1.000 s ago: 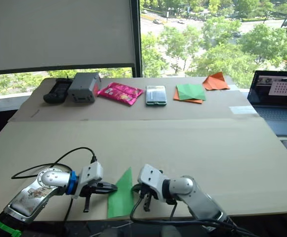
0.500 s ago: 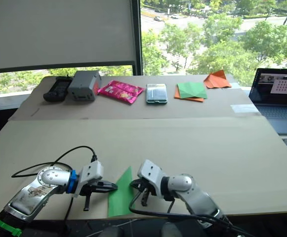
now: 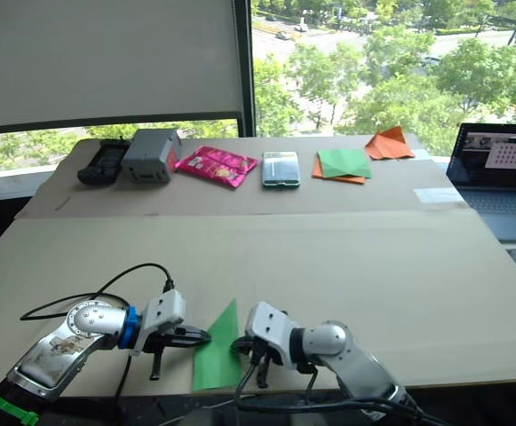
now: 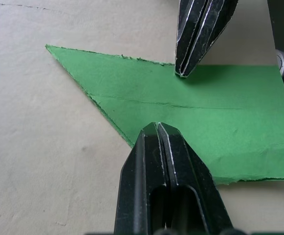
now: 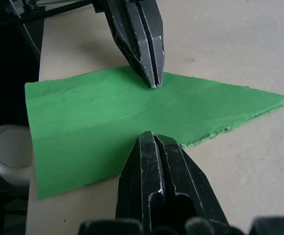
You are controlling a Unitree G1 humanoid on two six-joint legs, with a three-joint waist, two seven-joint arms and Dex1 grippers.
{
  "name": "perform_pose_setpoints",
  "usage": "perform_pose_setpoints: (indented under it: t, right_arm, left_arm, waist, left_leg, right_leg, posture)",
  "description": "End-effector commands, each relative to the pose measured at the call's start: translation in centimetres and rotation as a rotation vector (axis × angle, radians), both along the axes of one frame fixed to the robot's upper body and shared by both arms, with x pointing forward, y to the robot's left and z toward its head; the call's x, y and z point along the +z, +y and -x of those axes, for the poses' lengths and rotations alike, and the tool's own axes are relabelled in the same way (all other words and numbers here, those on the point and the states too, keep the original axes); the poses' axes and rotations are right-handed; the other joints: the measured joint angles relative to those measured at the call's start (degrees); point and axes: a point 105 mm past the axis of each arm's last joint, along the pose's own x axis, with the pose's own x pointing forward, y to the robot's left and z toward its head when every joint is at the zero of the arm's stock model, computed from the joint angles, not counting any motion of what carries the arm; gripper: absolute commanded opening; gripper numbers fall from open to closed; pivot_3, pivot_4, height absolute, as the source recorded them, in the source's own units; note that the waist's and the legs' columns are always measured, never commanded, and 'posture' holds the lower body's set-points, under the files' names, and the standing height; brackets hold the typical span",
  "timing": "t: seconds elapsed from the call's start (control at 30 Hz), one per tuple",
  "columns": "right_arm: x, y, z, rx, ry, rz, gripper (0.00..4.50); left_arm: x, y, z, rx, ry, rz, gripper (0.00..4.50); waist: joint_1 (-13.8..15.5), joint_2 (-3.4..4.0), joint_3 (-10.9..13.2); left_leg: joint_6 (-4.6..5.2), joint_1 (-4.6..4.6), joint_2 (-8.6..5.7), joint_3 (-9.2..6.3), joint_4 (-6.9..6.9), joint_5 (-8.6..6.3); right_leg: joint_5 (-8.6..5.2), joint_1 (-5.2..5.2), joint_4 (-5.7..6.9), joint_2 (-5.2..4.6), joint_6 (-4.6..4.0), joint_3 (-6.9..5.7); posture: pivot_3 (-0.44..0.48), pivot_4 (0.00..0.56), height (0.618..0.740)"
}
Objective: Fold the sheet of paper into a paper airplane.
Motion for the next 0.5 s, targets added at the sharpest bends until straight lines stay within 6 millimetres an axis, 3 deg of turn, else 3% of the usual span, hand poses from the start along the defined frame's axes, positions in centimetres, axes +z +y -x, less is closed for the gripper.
perform_pose_setpoints:
  t: [0.03, 0.5]
  right_arm:
    - [-2.2, -0.2, 2.4, 0.063, 0.115, 0.064, 0.0]
    - [-2.8, -1.4, 5.1, 0.149, 0.21, 0.093, 0.0]
  left_arm:
    - [-2.5, 1.5, 0.5, 0.057, 0.072, -0.099, 0.05]
    - [-2.5, 1.5, 0.5, 0.055, 0.07, -0.101, 0.05]
  waist:
    - [0.0, -0.01, 0.0]
    - [0.1, -0.04, 0.0]
  left_leg:
    - [0.0, 0.0, 0.0, 0.0, 0.0, 0.0]
    - [-0.02, -0.01, 0.0, 0.0, 0.0, -0.01]
  right_leg:
    - [0.0, 0.0, 0.0, 0.0, 0.0, 0.0]
    - [0.0, 0.0, -0.07, -0.01, 0.0, 0.0]
  posture:
    - [0.0, 0.15, 0.74]
    - [0.0, 0.15, 0.74]
